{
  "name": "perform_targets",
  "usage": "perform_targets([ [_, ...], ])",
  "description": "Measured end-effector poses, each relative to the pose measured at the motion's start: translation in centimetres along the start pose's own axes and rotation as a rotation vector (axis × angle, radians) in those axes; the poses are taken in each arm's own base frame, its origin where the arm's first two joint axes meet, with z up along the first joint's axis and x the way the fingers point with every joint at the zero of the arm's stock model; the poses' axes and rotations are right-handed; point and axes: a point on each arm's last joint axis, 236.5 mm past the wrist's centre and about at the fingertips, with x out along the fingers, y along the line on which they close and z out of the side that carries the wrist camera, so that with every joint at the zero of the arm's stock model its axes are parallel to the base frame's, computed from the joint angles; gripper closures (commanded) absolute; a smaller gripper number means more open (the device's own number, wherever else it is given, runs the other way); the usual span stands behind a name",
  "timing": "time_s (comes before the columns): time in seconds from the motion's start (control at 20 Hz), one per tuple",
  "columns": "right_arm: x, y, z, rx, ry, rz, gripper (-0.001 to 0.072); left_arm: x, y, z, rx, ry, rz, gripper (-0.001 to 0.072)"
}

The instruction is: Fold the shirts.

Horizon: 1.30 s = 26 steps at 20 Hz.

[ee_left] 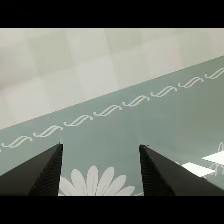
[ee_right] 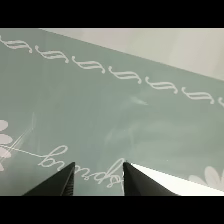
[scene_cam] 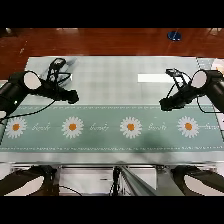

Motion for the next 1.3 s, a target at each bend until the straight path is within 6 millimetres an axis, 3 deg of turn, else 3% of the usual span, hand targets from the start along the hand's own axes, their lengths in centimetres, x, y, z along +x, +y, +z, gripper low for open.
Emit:
perform_targets([
  [0.8,0.0,0.0,0.1,0.000,-0.003,0.000,0.0319,0.0,0.0,0.0,0.000,0.000,0.000,0.0127],
  [1.1,0.0,-0.2,1.3,0.000,-0.057,-0.007,0.0319,0.1,-0.1,0.1,-0.004,-0.002,-0.006,0.0128],
  [1.2,-0.1,-0.2,1.5,0.001,-0.064,-0.008,0.0319,0.1,0.1,0.6,0.006,-0.024,0.001,0.0127],
  [1.3,-0.1,-0.2,1.6,0.000,-0.068,-0.009,0.0319,-0.5,1.4,2.8,-0.004,-0.107,0.037,0.0115],
])
